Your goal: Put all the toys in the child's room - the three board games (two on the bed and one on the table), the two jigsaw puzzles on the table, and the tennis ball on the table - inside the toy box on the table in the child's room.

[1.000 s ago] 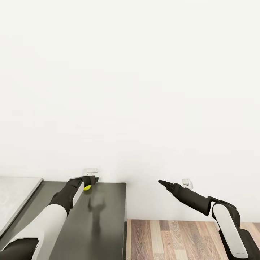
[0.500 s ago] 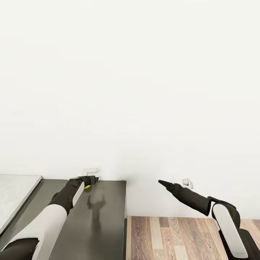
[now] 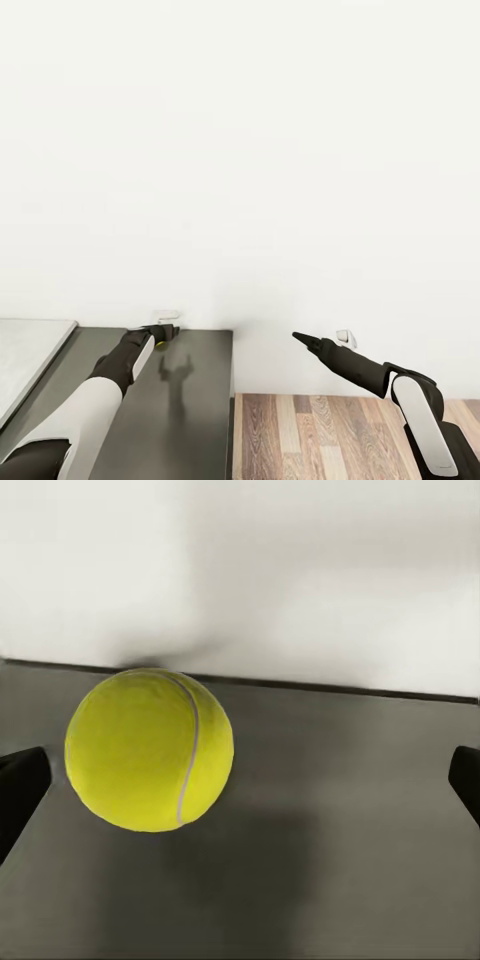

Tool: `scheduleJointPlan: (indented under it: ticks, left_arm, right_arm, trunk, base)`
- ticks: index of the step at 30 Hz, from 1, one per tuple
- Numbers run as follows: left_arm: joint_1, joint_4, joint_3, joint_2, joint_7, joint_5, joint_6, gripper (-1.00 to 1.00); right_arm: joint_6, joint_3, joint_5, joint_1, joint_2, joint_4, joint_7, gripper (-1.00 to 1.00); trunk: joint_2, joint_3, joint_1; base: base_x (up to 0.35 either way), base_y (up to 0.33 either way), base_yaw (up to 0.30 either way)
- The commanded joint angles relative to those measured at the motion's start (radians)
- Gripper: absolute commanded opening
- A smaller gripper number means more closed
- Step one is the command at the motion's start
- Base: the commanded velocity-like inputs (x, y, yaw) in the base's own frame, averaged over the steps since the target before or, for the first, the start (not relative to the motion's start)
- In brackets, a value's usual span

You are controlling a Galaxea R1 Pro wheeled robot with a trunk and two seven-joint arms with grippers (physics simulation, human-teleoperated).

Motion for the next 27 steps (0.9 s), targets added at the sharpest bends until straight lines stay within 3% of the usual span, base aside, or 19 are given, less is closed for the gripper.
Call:
scheduleJointPlan:
  ticks: [1,15,27]
  left_arm:
    - [-0.001,-0.002,0.001,0.000,0.007,0.000,0.006,1.00]
    - [-0.001,0.000,0.000,0.002,0.083,-0.001,-0.037,1.00]
    - [0.000,0.000,-0.004,0.002,0.101,-0.003,-0.042,1.00]
  right_arm:
    - [0.004,-0.001,0.009,-0.001,0.000,0.000,0.010,1.00]
    - [0.004,-0.001,0.009,-0.001,0.001,0.000,0.009,1.00]
    - [0.004,-0.001,0.009,-0.001,0.001,0.000,0.007,1.00]
  trunk:
    - [-0.002,-0.004,0.001]
    - [-0.002,-0.026,0.001]
    - [-0.002,-0.046,0.001]
  base:
    - [0.000,0.000,0.000]
    - [0.000,0.000,0.000]
    - [0.000,0.000,0.000]
